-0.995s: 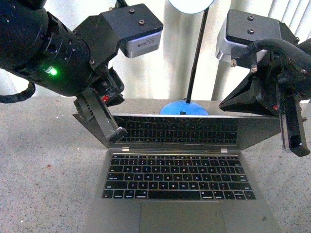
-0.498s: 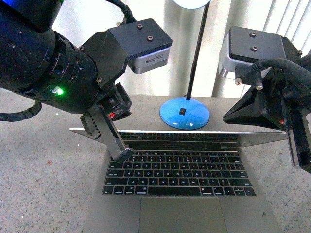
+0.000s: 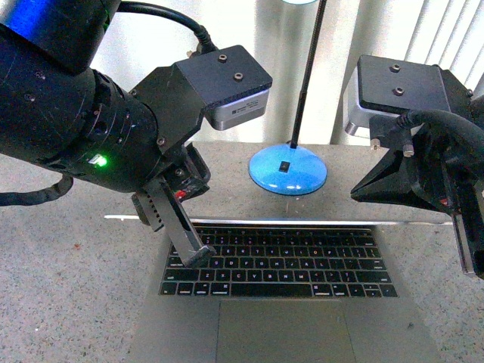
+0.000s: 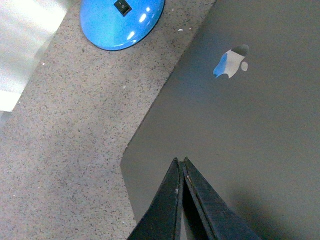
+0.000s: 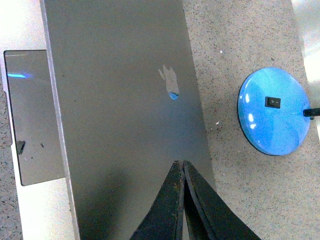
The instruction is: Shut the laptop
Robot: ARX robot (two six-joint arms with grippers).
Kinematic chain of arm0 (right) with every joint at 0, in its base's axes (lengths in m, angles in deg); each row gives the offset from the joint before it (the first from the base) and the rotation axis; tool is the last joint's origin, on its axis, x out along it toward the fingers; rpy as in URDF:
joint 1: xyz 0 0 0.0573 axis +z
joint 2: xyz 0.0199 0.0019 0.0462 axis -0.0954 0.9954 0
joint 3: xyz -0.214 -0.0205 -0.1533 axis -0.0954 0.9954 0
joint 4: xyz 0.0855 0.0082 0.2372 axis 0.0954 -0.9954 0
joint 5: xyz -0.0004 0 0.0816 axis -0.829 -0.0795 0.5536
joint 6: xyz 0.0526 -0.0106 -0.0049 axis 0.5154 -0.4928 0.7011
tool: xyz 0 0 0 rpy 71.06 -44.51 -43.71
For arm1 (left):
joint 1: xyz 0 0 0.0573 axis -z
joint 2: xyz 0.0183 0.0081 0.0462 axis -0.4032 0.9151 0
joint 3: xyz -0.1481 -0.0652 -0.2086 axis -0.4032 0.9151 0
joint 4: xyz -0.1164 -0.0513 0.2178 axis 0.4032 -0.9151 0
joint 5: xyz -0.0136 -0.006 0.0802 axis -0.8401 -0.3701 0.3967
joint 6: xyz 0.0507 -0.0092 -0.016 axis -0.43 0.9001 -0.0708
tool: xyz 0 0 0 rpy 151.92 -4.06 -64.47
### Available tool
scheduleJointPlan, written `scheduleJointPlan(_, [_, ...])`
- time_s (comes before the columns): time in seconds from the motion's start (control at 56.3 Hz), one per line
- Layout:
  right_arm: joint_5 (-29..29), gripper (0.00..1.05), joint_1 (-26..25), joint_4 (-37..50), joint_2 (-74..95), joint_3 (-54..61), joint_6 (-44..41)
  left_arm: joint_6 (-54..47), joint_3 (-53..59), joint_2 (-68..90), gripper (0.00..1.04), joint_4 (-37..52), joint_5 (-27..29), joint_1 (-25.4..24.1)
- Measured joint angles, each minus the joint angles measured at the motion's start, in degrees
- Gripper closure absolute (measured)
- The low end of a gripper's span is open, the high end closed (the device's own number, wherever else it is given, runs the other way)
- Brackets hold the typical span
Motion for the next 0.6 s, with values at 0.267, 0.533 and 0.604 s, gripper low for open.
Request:
scheduleJointPlan(0.267, [0.0, 1.02, 0.0, 0.0, 0.0, 1.3, -0.3, 0.4, 0.9, 0.1, 1.01, 0.4, -0.5, 0.8])
scheduleJointPlan(0.533, [0.0, 1.02, 0.0, 0.4, 0.0, 2.6, -0.6, 0.4, 1.1, 1.5, 1.01, 1.2, -1.0, 0.8])
scheduleJointPlan(0.604, [0.0, 1.02, 0.0, 0.4, 0.0, 2.9, -0.8, 0.4, 1.1, 1.8, 1.01, 1.2, -1.0, 0.8])
